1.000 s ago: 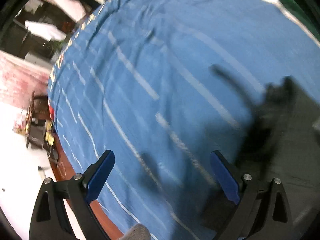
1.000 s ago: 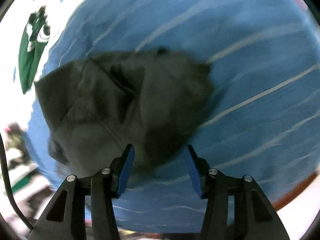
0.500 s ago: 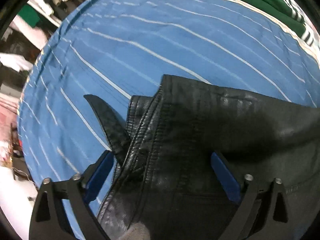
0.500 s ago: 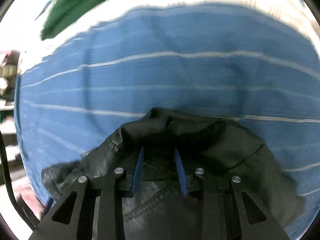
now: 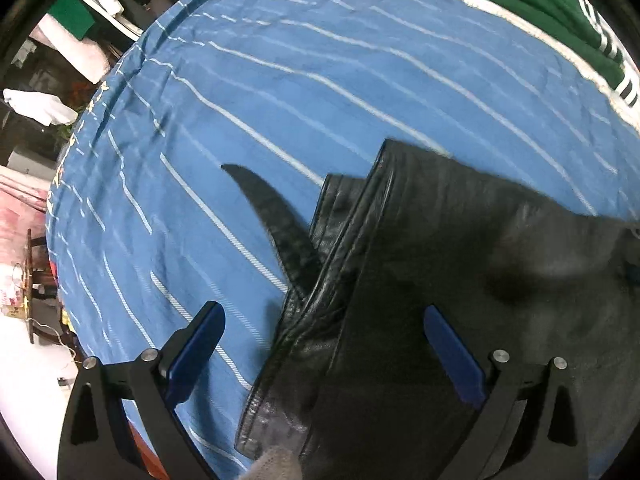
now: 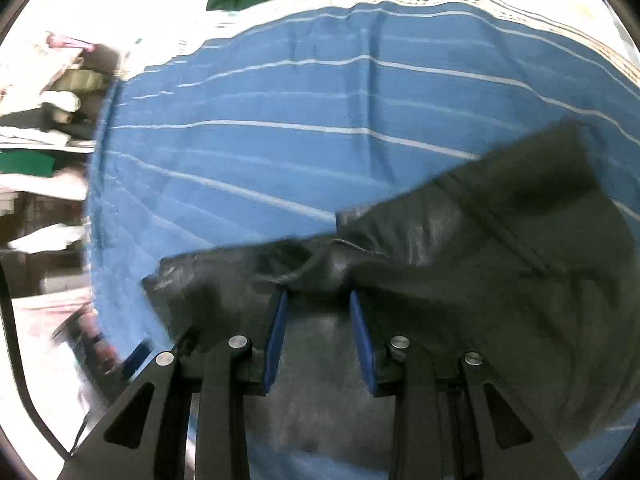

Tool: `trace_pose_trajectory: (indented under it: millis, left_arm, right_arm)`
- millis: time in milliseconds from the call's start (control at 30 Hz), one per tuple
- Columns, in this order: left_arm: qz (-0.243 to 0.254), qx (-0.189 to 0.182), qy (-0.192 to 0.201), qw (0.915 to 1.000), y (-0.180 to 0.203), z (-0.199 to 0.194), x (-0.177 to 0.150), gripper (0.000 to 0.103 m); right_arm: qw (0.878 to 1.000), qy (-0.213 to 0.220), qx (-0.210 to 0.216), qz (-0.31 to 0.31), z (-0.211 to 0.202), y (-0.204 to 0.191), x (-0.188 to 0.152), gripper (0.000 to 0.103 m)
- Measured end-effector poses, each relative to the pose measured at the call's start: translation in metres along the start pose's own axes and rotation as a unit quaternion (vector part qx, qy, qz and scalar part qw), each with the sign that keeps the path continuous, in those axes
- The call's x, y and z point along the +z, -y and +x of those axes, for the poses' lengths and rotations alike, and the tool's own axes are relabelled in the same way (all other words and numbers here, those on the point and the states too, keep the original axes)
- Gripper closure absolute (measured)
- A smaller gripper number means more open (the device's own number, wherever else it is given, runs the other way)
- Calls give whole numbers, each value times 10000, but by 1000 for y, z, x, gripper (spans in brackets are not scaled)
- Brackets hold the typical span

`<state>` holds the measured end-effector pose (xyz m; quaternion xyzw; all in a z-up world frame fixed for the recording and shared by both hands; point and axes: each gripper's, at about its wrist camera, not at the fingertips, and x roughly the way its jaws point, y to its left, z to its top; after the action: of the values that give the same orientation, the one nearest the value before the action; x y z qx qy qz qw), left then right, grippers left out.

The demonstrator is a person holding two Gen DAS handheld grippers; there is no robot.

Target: Fold large clothes

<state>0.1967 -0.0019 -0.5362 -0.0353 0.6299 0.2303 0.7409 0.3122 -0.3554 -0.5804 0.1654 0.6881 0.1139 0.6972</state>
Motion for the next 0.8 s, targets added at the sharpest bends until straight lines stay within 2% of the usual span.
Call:
trace_pose_trajectory:
  millis: [33, 100, 200, 267, 333, 400, 467, 500, 567, 633, 733, 800]
  left_arm:
    - [4, -4, -11, 10000, -1, 4, 0, 0]
    - [43, -43, -11, 10000, -1, 8, 1, 0]
    - [152, 67, 45, 9999, 1, 1, 3, 0]
    - [205, 93, 145, 9996, 9, -14, 0, 0]
    - [240, -20, 272, 9993, 16, -33, 0, 0]
    - [311, -210, 388, 9985, 29, -51, -1, 0]
    - [438, -442, 509, 9968, 50, -67, -2, 0]
    - [523, -583, 536, 9955, 65, -74, -4, 0]
    - [683, -845, 508, 9928, 99, -83, -8, 0]
    - [813, -1103, 527, 9892, 134, -88, -6, 0]
    - [1343, -1154, 433, 9832, 194, -78, -2, 0]
    - [1790, -828, 158, 9802, 231, -50, -4, 0]
  right_arm:
    - [9999, -10, -113, 113, 16, 4, 6, 69]
    - [9985, 34, -20, 542, 33, 14, 9, 70]
    - [9984, -31, -237, 506, 31, 10, 8, 70]
    - [9977, -57, 18, 674, 18, 15, 3, 69]
    - [9943, 70, 603, 874, -3, 26, -4, 59]
    - [9885, 489, 833, 1160, -37, 54, -28, 49]
    - [9830, 942, 784, 1369, -69, 89, -57, 45]
    - [9819, 1034, 668, 1439, -77, 102, -66, 45]
    - [9784, 1056, 302, 1751, -95, 144, -96, 45]
    - [9737, 885, 211, 2089, -101, 179, -123, 45]
    - [9614, 539, 257, 2686, -101, 225, -157, 45]
    - [9554, 580, 331, 2875, -93, 242, -168, 45]
